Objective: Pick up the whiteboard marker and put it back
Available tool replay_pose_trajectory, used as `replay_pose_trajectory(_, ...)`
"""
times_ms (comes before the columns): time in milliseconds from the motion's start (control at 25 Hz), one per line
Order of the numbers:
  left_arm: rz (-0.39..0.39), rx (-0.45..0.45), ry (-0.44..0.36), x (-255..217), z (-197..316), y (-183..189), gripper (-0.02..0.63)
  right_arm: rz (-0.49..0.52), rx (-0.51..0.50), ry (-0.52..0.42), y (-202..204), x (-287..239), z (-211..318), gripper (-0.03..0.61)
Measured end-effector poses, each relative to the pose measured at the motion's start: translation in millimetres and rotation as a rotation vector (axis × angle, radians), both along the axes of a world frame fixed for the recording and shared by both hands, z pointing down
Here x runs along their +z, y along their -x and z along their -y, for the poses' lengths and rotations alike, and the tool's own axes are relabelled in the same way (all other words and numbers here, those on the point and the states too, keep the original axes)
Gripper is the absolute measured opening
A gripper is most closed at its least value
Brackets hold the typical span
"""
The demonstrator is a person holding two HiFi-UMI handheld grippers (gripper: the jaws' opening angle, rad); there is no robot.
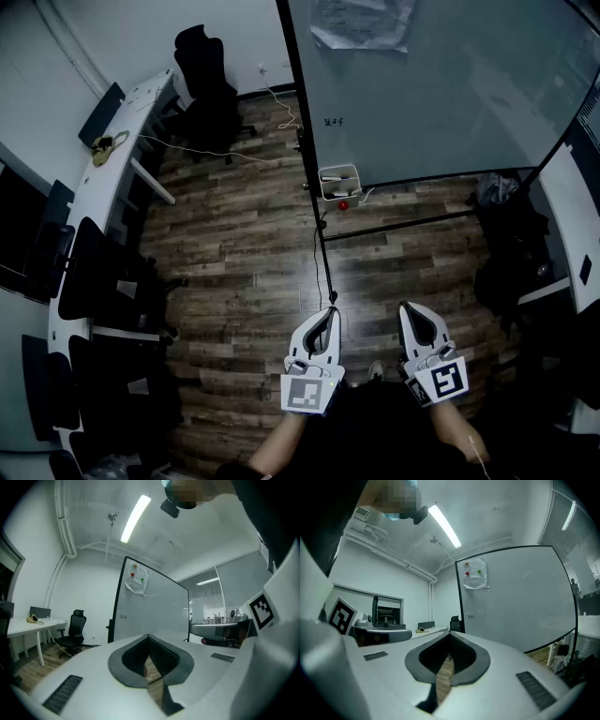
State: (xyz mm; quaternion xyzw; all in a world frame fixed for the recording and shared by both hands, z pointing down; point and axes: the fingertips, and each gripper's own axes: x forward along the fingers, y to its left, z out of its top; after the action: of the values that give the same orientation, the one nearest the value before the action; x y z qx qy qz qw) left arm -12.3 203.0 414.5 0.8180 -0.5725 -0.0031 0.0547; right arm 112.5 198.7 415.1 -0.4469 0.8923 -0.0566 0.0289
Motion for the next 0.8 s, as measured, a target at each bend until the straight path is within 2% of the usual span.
replay_pose_trajectory(800, -0.028, 0.019, -0.010, 0.8, 0.7, 24.3, 0.002, -0.013, 0.041, 0.011, 13.9, 2.6, 6.5, 0.008)
